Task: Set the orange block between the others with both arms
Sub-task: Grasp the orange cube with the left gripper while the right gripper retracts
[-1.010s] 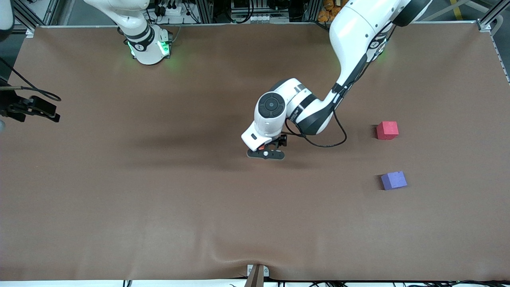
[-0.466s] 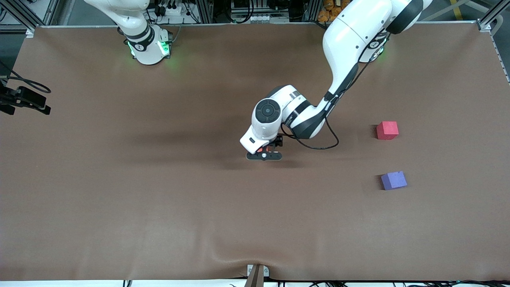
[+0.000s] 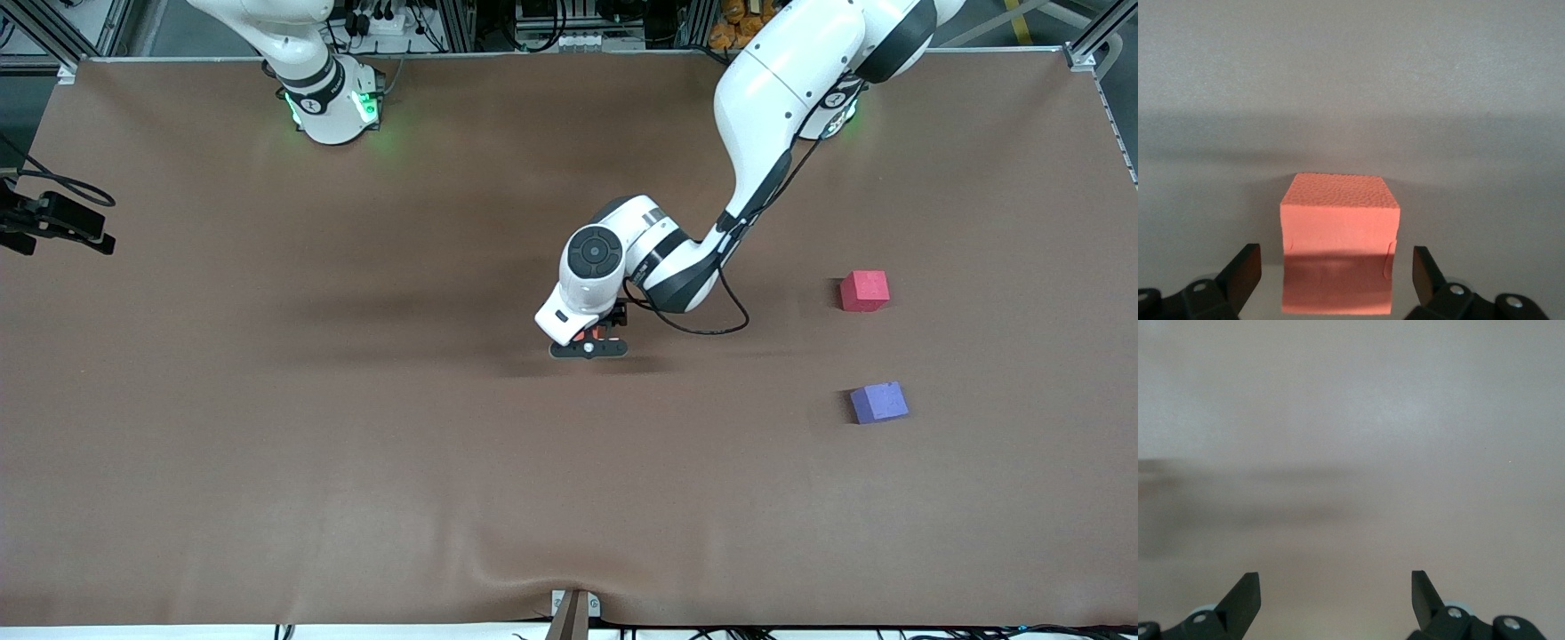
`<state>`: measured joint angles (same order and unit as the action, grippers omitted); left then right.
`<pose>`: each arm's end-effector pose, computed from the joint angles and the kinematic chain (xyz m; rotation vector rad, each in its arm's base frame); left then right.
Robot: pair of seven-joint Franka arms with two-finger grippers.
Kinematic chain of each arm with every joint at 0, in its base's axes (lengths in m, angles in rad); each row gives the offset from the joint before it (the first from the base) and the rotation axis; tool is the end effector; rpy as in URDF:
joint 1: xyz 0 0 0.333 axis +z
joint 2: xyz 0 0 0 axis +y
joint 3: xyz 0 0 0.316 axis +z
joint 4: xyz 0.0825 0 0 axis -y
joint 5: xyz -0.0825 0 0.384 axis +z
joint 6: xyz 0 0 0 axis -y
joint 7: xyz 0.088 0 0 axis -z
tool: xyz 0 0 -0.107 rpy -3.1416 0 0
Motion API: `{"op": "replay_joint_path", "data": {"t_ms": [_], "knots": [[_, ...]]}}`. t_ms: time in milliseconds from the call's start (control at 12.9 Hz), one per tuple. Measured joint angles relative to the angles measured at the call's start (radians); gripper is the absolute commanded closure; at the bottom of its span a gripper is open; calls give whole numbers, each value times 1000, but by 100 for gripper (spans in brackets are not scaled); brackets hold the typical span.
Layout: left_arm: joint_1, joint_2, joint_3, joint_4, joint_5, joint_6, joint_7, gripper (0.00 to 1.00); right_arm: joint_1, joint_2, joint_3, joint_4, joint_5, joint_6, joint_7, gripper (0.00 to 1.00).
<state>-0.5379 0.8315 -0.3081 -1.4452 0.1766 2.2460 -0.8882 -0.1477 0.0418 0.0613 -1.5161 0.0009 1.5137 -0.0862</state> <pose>0.5135 -0.5096 0.2088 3.0753 0.0433 -0.0929 0.5595 -0.0491 0.6220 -3.1336 0.0003 0.0684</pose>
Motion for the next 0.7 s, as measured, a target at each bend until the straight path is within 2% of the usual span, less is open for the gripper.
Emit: {"op": "replay_joint_path", "data": {"t_ms": [78,233,388,466,699], "knots": [[0,2,0,0,0,1,0,27,7,0,-3,0,1,-5,0,0],[-3,9,0,0,2,1,0,53,50,0,-47,1,1,-16,0,0],[-2,13,0,-1,2,-1,0,94,84,-1,-84,5,2,-30,0,0],[-2,12,0,1,3,-6,4,100,95,-1,-96,7,4,-36,0,0],[4,8,1,13,3,-77,22,100,115,-2,-126,7,7,-39,0,0]]}}
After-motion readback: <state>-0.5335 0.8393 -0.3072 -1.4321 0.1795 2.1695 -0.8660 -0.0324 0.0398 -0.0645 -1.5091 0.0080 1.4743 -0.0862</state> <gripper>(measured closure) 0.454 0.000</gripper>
